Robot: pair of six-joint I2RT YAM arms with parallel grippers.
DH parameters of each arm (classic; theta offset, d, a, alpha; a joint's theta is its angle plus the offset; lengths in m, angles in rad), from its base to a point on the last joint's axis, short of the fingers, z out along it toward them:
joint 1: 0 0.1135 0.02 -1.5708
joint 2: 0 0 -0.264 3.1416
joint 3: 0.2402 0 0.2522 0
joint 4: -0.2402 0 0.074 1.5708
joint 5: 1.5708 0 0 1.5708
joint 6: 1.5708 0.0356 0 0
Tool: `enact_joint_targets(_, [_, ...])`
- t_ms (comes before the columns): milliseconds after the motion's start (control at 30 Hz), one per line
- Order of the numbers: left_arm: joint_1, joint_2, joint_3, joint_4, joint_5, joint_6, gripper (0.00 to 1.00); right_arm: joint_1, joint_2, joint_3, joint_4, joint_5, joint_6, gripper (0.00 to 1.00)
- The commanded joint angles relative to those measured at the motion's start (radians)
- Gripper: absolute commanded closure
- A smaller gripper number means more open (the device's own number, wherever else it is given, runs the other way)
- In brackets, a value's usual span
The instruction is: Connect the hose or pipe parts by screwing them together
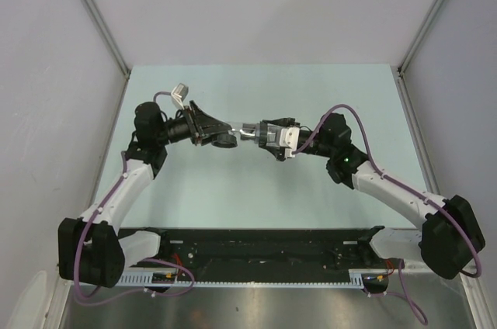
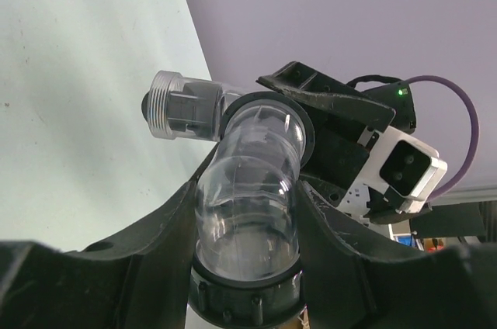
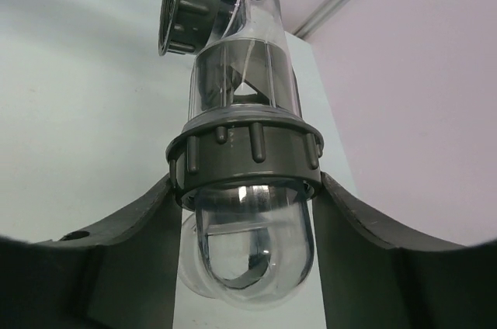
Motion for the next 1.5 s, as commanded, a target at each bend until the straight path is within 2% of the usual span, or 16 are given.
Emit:
enact_joint_targets(0, [-0.021, -0.052, 0.032, 0.057, 0.012, 0.051, 1.00, 0.008, 0.020, 0.021, 0.196, -0.126, 0.209, 0.88])
enact_joint_targets(133, [-0.041, -0.046, 0.019, 0.068, -0.011, 0.175, 1.00, -0.009, 0.060, 0.021, 0.349, -0.164, 0.461, 1.00])
enact_joint_targets(300, [-0.073, -0.066, -0.016, 0.109, -0.013, 0.301, 1.00, -0.027, 0.097, 0.045, 0.402, -0.145, 0.670, 1.00])
enact_joint_targets(533, [-0.104, -0.092, -0.079, 0.175, -0.071, 0.454, 1.00, -0.075, 0.145, 0.103, 0.457, -0.228, 1.002, 1.00])
enact_joint_targets(667, [-0.170, -0.144, -0.113, 0.218, -0.121, 0.639, 1.00, -0.112, 0.192, 0.116, 0.604, -0.317, 1.221, 1.00])
enact_joint_targets(733, [-0.194, -0.157, -0.119, 0.221, -0.181, 0.677, 1.00, -0.123, 0.203, 0.116, 0.636, -0.329, 1.263, 1.00])
enact_joint_targets(833, [-0.173, -0.144, -0.098, 0.221, -0.192, 0.620, 1.00, -0.132, 0.192, 0.113, 0.597, -0.360, 1.204, 0.96])
enact_joint_targets(867, [-0.164, -0.135, -0.093, 0.221, -0.192, 0.558, 1.00, -0.138, 0.166, 0.110, 0.505, -0.337, 1.166, 0.70])
enact_joint_targets(900, [-0.144, -0.135, -0.088, 0.221, -0.194, 0.528, 1.00, -0.141, 0.142, 0.102, 0.451, -0.323, 1.047, 0.57])
enact_joint_targets(967, [-0.125, -0.143, -0.087, 0.221, -0.203, 0.447, 1.00, -0.139, 0.069, 0.099, 0.245, -0.241, 0.888, 0.40])
enact_joint_targets(1000, [-0.109, -0.149, -0.087, 0.221, -0.203, 0.424, 1.00, -0.139, 0.045, 0.099, 0.189, -0.218, 0.733, 0.35])
enact_joint_targets(1067, [-0.096, -0.163, -0.085, 0.221, -0.192, 0.355, 1.00, -0.141, 0.004, 0.099, 0.082, -0.133, 0.632, 0.20])
enact_joint_targets(1133, [-0.085, -0.166, -0.081, 0.220, -0.157, 0.313, 1.00, -0.149, -0.033, 0.099, 0.048, -0.124, 0.526, 0.10])
enact_joint_targets(1167, [-0.084, -0.164, -0.073, 0.220, -0.146, 0.269, 1.00, -0.150, -0.045, 0.099, 0.012, -0.134, 0.489, 0.00])
enact_joint_targets(1333, [-0.078, -0.132, -0.047, 0.217, -0.056, 0.125, 1.00, -0.135, -0.091, 0.099, -0.084, -0.193, 0.251, 0.00])
enact_joint_targets(1467, [-0.078, -0.152, -0.036, 0.215, -0.060, 0.086, 1.00, -0.097, -0.101, 0.099, -0.126, -0.119, 0.116, 0.00])
